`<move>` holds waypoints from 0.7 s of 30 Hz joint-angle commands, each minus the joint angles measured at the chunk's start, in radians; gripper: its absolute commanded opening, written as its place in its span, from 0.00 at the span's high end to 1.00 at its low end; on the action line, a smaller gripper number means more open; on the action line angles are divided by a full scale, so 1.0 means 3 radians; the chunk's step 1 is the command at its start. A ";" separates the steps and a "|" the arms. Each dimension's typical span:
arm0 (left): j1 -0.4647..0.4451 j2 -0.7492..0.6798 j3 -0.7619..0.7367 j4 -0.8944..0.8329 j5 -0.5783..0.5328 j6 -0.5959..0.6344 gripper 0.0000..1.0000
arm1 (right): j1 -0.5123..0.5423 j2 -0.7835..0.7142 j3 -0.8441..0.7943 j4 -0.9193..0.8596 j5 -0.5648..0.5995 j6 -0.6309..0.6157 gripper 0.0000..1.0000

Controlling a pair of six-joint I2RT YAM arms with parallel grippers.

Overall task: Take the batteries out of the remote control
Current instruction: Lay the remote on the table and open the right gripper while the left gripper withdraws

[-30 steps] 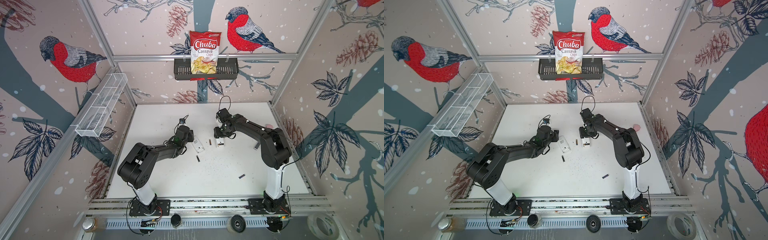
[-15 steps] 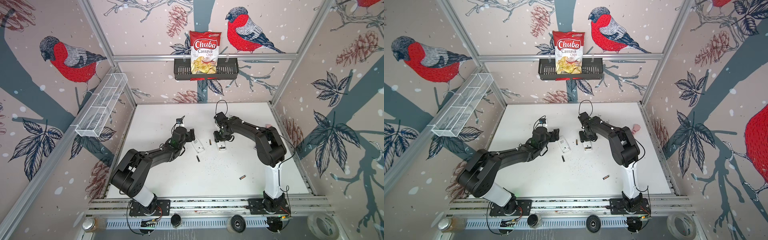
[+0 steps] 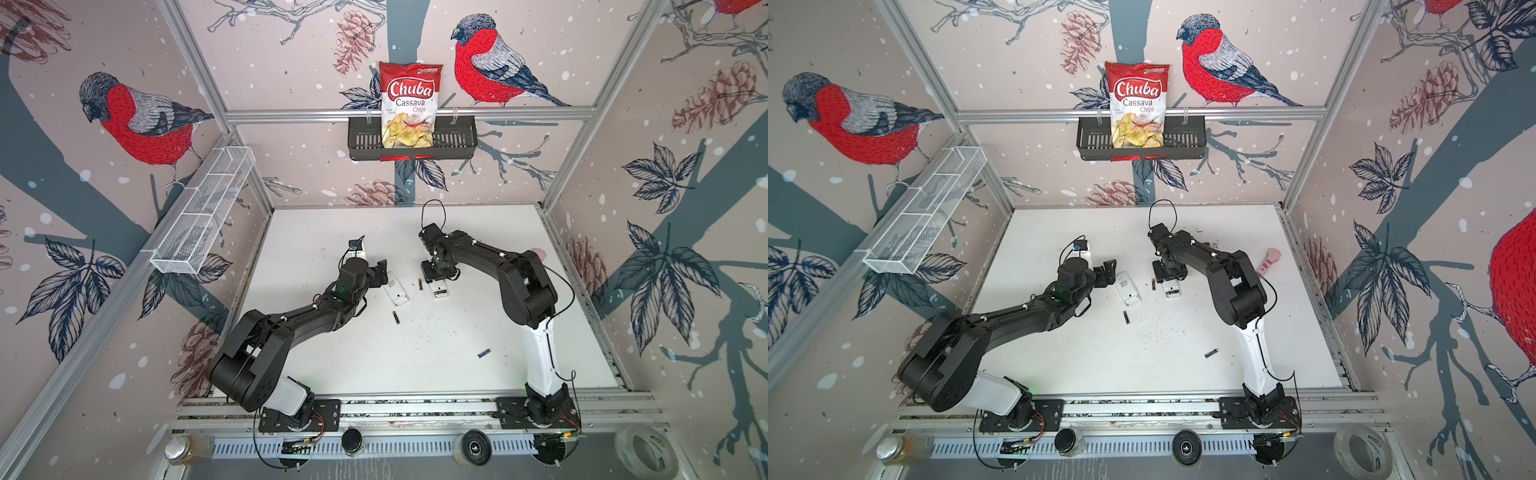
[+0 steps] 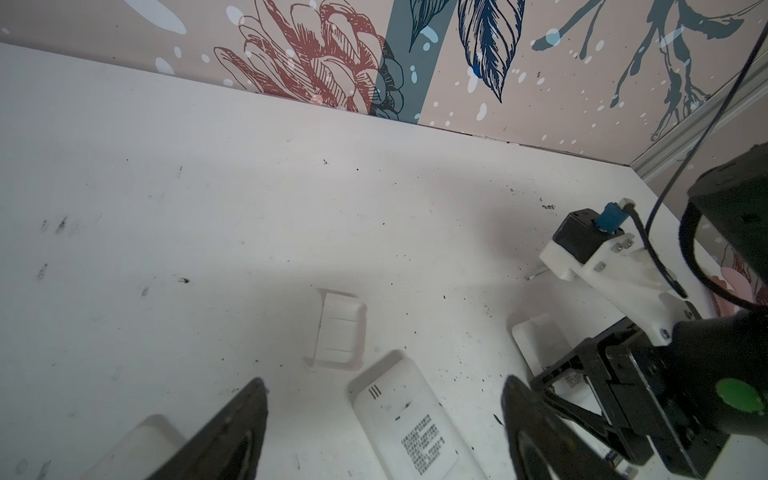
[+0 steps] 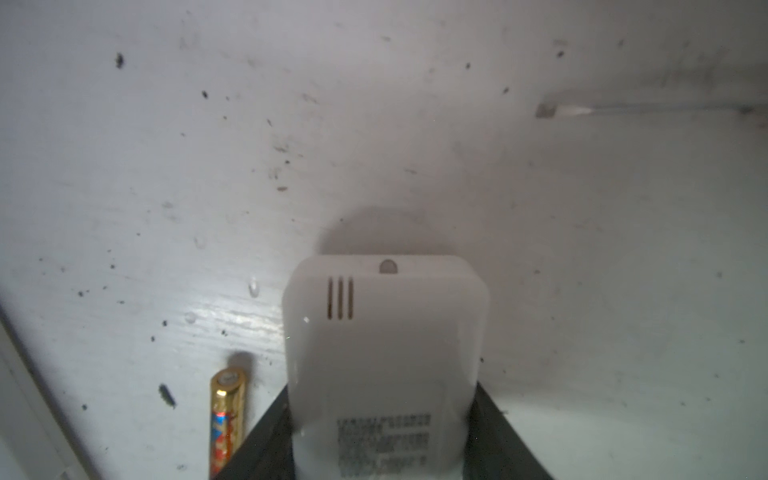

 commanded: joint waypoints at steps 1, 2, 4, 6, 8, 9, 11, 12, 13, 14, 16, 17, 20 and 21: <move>0.0007 -0.0043 -0.0014 0.0126 0.0061 -0.0010 0.13 | 0.0065 0.0107 0.0038 -0.0127 -0.0003 -0.0006 0.57; 0.0009 -0.0058 -0.0019 0.0125 0.0060 -0.0008 0.13 | 0.0083 0.0122 0.0059 -0.0132 -0.0016 -0.0001 0.57; 0.0006 -0.0088 -0.0024 0.0117 0.0055 0.0000 0.13 | 0.0119 0.0132 0.0103 -0.0143 -0.0046 0.0005 0.57; 0.0006 -0.0115 -0.0030 0.0112 0.0048 0.0006 0.13 | 0.0159 0.0149 0.0149 -0.0161 -0.0047 0.0010 0.57; 0.0006 -0.0142 -0.0044 0.0116 0.0040 0.0000 0.13 | 0.0206 0.0170 0.0191 -0.0188 -0.0055 0.0015 0.57; 0.0006 -0.0148 -0.0049 0.0120 0.0039 0.0000 0.13 | 0.0221 0.0180 0.0209 -0.0188 -0.0058 0.0015 0.57; 0.0007 -0.0159 -0.0059 0.0132 0.0047 -0.0010 0.13 | 0.0261 0.0201 0.0243 -0.0189 -0.0084 0.0019 0.57; 0.0006 -0.0166 -0.0065 0.0137 0.0050 -0.0013 0.13 | 0.0273 0.0211 0.0262 -0.0190 -0.0087 0.0015 0.57; 0.0007 -0.0167 -0.0069 0.0139 0.0055 -0.0020 0.13 | 0.0284 0.0217 0.0269 -0.0192 -0.0074 0.0016 0.57; 0.0008 -0.0169 -0.0070 0.0142 0.0062 -0.0021 0.13 | 0.0284 0.0217 0.0277 -0.0195 -0.0061 0.0024 0.57; 0.0006 -0.0174 -0.0080 0.0142 0.0070 -0.0022 0.13 | 0.0275 0.0204 0.0270 -0.0191 -0.0041 0.0017 0.57; 0.0006 -0.0179 -0.0085 0.0142 0.0063 -0.0024 0.13 | 0.0268 0.0202 0.0264 -0.0197 -0.0031 0.0011 0.57; 0.0007 -0.0189 -0.0093 0.0152 0.0070 -0.0031 0.13 | 0.0243 0.0162 0.0212 -0.0187 -0.0031 0.0002 0.57; 0.0006 -0.0184 -0.0092 0.0157 0.0075 -0.0031 0.13 | 0.0238 0.0147 0.0199 -0.0182 -0.0033 0.0004 0.57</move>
